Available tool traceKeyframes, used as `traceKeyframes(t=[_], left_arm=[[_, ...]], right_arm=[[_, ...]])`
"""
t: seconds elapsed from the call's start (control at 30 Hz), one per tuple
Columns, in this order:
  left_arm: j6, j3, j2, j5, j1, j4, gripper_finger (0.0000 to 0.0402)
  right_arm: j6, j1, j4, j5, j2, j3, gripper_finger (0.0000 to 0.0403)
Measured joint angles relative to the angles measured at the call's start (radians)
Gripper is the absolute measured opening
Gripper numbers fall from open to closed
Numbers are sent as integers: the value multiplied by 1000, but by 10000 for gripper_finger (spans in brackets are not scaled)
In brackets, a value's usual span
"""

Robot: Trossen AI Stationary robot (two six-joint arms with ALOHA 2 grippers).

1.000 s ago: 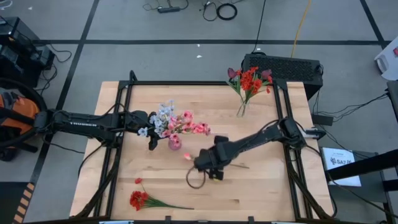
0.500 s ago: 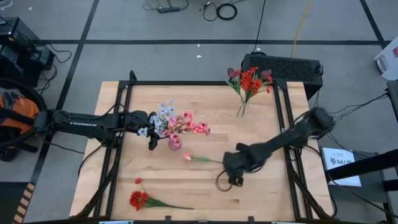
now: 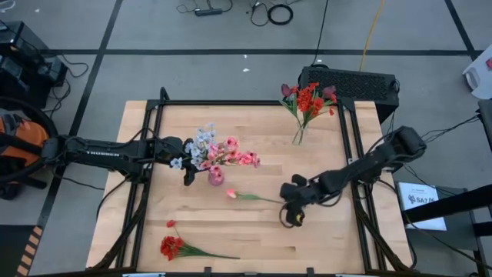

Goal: Sort flowers into vase by color
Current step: Put the pink flower into the purple vase

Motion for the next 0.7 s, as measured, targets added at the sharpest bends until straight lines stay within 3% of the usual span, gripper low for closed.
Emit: traceKeyframes(t=[0.33,0.47,0.6,0.7], left_arm=[[-1,0,0,0,0,6,134],[-1,0,0,0,0,7,134],[-1,0,0,0,0,7,134],[-1,0,0,0,0,7,134]], right_arm=[[-1,-21,-237,-9,272,209,91],[19,-34,-224,-66,321,222,67],[82,-35,-217,-101,328,223,11],[184,-16,-214,-85,289,219,4]])
